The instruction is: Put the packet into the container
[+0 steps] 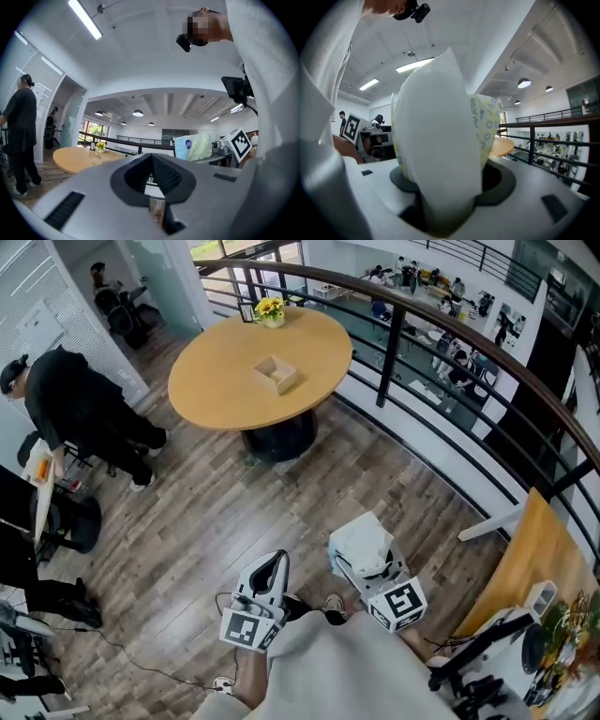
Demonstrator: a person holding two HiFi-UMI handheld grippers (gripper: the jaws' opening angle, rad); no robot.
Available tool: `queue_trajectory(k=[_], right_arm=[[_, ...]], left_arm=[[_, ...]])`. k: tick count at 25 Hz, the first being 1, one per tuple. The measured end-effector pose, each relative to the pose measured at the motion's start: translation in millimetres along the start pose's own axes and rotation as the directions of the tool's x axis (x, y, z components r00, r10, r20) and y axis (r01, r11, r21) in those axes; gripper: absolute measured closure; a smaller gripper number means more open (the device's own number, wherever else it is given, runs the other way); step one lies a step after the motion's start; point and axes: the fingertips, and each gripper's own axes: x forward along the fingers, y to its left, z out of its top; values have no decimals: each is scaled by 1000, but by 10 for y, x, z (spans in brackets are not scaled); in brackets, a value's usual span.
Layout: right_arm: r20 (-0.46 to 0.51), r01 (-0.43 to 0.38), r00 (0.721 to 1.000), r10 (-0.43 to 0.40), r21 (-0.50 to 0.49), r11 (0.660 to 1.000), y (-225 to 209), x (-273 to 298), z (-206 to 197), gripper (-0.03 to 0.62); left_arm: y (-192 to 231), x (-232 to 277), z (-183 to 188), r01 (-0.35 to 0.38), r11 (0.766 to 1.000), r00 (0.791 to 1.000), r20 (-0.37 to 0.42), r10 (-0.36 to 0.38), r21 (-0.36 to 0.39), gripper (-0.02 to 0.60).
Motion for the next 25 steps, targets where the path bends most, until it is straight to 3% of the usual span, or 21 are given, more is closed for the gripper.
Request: queue_trajectory(k=[11,25], right_arm=[[-9,-4,1000,4,6,1000,-242,292,49,307],[-40,21,999,-23,-46,999,-710,1541,436,307]], left_arm=[[212,324,-47,7,1000,1000,-5,-8,-14,577],[1357,1217,63,46,998,998,38,-44,-47,577]])
